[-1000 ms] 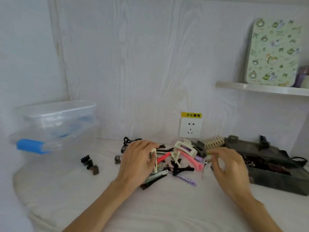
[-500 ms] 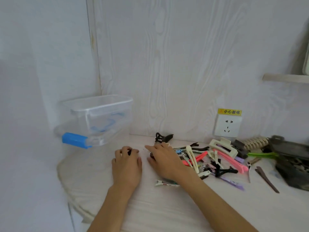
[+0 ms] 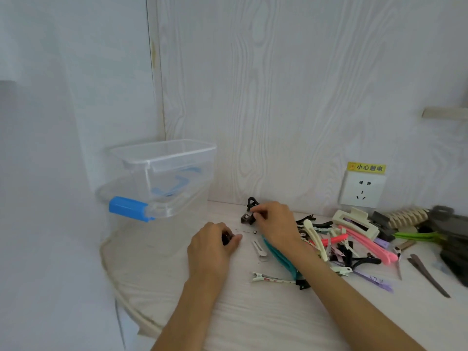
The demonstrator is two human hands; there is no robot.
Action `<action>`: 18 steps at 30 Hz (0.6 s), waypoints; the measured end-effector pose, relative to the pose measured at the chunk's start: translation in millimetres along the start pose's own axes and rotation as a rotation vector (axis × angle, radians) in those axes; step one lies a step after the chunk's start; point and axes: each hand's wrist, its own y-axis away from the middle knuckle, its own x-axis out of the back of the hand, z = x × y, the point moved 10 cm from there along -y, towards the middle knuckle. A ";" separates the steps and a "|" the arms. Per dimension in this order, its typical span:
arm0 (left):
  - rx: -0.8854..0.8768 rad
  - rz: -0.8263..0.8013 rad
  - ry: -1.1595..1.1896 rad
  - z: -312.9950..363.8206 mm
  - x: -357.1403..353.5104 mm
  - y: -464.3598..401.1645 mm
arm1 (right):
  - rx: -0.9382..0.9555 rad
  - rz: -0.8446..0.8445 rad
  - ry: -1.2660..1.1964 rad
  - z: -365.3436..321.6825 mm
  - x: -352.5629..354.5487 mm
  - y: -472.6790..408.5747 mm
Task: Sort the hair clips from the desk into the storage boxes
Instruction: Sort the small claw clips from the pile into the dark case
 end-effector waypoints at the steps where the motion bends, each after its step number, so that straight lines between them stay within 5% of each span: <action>1: 0.000 0.012 0.005 -0.7 0.7 0.0 | 0.048 -0.039 0.117 -7.6 -9.7 -4.4; 6: 0.003 0.041 0.040 -3.0 1.0 0.2 | 0.247 -0.345 0.585 -28.4 -64.6 -15.0; 11: -0.005 0.119 0.098 -4.6 6.7 1.4 | 0.130 -0.544 0.386 -23.3 -66.9 -29.4; 15: 0.013 0.193 0.166 -9.6 13.2 1.0 | -0.003 -0.274 -0.002 -28.2 -44.6 -43.1; 18: 0.104 0.205 0.265 -21.4 15.1 0.6 | -0.046 -0.299 0.088 -33.2 -59.3 -46.4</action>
